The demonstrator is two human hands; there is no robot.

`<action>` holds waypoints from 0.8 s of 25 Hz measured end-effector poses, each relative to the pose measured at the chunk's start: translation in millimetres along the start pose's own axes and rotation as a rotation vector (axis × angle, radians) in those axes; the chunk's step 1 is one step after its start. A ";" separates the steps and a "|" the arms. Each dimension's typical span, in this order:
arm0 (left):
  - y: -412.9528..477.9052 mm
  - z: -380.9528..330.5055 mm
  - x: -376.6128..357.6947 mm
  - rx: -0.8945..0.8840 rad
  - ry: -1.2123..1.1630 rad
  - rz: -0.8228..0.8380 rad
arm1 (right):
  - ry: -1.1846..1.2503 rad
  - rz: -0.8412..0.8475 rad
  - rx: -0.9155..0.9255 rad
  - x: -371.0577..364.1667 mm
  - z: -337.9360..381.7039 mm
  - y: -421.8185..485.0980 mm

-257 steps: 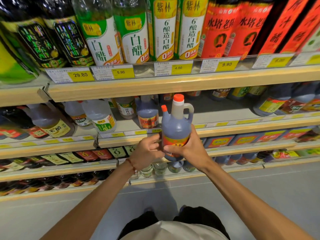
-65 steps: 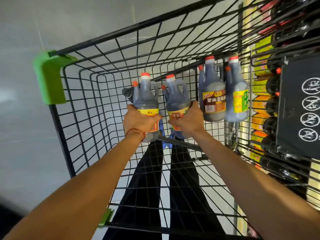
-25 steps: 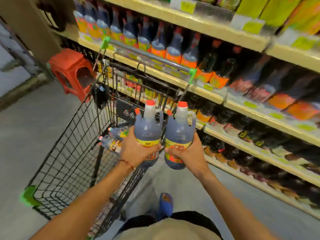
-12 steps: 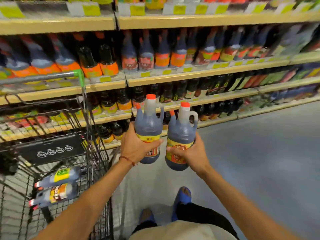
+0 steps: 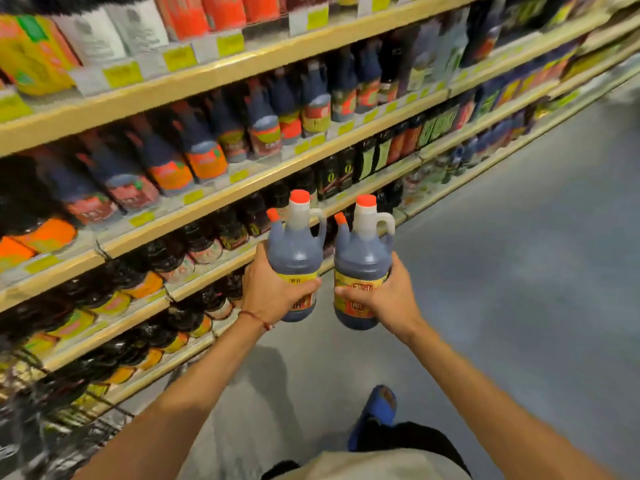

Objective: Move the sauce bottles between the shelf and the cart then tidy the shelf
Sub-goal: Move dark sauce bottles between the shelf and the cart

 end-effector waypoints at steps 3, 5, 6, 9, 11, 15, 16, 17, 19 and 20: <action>53.2 -28.5 -73.1 0.002 -0.004 0.017 | 0.007 -0.018 0.003 70.8 11.1 55.1; 88.7 -44.5 -123.5 -0.004 -0.017 0.044 | 0.004 -0.027 0.002 116.1 19.6 93.8; 106.4 -53.1 -147.5 -0.016 -0.032 0.058 | 0.000 -0.041 0.008 138.1 23.8 111.8; 152.9 -77.3 -204.2 -0.039 -0.048 0.086 | 0.006 -0.071 0.012 191.7 35.7 156.7; 188.0 -94.2 -242.5 -0.067 -0.050 0.110 | 0.023 -0.103 0.011 227.9 45.3 190.2; 266.9 -117.1 -316.6 -0.095 -0.024 0.185 | 0.031 -0.170 -0.020 292.6 59.8 265.3; 286.1 -119.6 -333.8 -0.106 -0.026 0.198 | 0.031 -0.182 -0.021 306.1 64.4 283.8; 304.8 -124.4 -349.7 -0.123 -0.034 0.207 | 0.018 -0.196 -0.014 318.9 69.7 301.4; 352.4 -136.6 -391.7 -0.174 -0.041 0.247 | -0.012 -0.239 -0.007 350.4 83.9 341.5; 372.0 -143.6 -411.2 -0.200 -0.045 0.278 | -0.018 -0.261 -0.007 363.9 90.5 356.2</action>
Point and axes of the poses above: each hand's wrist, its own y-axis towards the middle knuckle, its own x-axis out of the back of the hand, z = x × y, the point moved 9 cm from there along y, towards the middle knuckle, and after that the axes turned 11 degrees about -x, right-handed, at the moved point
